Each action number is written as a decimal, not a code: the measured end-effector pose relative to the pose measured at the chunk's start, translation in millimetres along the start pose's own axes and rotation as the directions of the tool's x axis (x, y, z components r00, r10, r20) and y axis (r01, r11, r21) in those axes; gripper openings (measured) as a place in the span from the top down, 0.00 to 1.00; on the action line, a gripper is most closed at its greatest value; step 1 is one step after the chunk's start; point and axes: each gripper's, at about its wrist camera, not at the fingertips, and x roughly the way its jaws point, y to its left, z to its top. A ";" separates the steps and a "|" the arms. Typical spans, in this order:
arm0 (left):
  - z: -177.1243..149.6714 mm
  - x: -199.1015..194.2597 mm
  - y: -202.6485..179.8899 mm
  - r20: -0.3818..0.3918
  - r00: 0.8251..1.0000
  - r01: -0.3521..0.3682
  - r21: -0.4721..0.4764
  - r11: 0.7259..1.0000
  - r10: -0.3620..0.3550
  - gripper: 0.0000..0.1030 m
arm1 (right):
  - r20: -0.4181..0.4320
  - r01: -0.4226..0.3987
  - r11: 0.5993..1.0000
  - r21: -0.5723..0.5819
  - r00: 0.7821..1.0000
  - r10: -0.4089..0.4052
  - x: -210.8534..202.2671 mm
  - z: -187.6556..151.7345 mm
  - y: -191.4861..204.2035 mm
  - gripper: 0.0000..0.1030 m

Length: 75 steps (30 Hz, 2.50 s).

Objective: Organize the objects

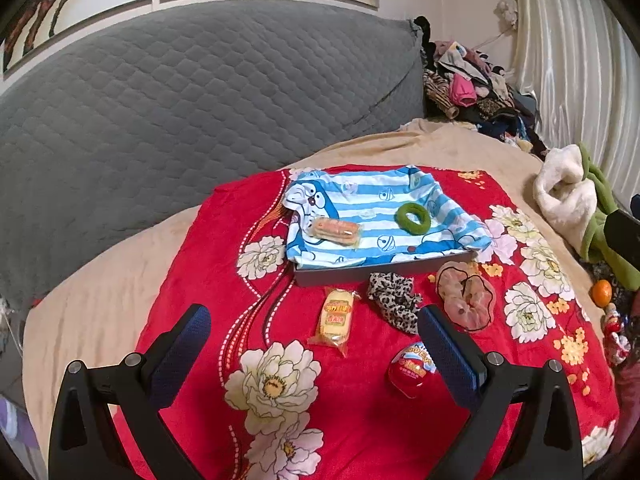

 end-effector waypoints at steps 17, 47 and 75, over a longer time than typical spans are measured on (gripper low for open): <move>-30.0 -18.7 -0.1 -0.002 1.000 0.008 0.012 1.000 -0.008 0.00 | -0.001 0.024 1.000 -0.012 1.000 -0.024 -28.4 -20.9 5.5 0.01; -45.1 15.1 -31.3 -0.036 0.999 0.036 0.034 0.999 -0.034 0.00 | -0.090 0.058 0.998 -0.016 0.994 -0.059 9.7 -61.9 -10.4 0.01; -46.4 75.8 -53.1 -0.093 0.995 0.050 0.044 0.998 -0.046 0.00 | -0.171 0.060 0.998 0.015 0.984 -0.057 74.9 -87.5 -28.0 0.01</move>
